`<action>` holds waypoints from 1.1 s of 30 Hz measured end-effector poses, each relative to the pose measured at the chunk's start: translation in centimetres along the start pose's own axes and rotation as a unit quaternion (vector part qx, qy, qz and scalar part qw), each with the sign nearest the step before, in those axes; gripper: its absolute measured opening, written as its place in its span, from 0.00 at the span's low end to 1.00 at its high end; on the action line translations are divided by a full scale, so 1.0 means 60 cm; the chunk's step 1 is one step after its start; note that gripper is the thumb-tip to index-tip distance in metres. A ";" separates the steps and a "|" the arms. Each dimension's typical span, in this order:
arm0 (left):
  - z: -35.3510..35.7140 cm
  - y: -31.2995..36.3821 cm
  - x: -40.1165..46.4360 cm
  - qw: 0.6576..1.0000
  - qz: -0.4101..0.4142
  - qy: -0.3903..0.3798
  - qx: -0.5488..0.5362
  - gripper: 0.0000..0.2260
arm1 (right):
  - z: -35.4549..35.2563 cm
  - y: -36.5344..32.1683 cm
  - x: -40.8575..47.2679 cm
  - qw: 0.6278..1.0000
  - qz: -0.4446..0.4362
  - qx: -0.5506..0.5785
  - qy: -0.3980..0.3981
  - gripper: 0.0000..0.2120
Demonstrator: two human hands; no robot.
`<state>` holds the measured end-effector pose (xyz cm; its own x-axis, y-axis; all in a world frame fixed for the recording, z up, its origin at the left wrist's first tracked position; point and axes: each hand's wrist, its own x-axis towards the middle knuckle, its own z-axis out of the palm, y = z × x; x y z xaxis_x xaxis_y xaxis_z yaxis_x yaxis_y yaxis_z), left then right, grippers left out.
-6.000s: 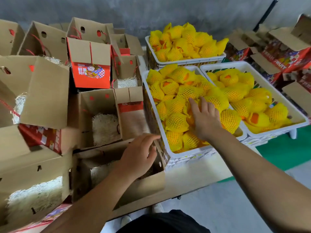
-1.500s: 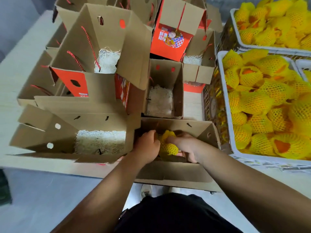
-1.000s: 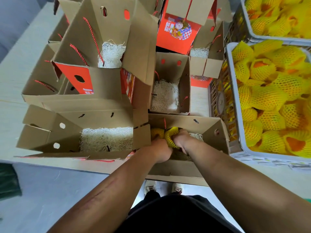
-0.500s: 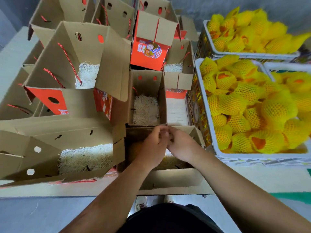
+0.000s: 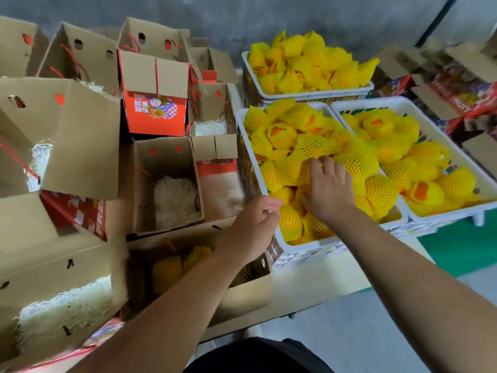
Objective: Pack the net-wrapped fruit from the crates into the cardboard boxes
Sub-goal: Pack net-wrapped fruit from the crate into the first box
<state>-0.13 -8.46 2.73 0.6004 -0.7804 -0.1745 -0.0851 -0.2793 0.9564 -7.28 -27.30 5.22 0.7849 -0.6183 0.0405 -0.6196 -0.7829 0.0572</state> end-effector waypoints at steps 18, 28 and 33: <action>-0.013 0.024 -0.017 0.983 -0.055 0.072 -0.161 0.13 | -0.028 -0.043 0.010 0.974 -0.041 0.182 0.126 0.40; -0.077 0.011 -0.060 0.881 -0.097 0.102 -0.452 0.26 | -0.016 -0.177 -0.071 0.868 -0.183 0.462 0.019 0.40; -0.119 -0.042 -0.112 0.861 -0.109 0.116 -0.483 0.26 | 0.010 -0.209 -0.107 0.841 -0.269 0.468 -0.019 0.33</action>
<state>1.75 1.50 3.17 0.6705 -0.6040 -0.4308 0.6839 0.2782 0.6744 -4.54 -13.59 3.66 0.9630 -0.1442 0.2276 0.0808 -0.6512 -0.7545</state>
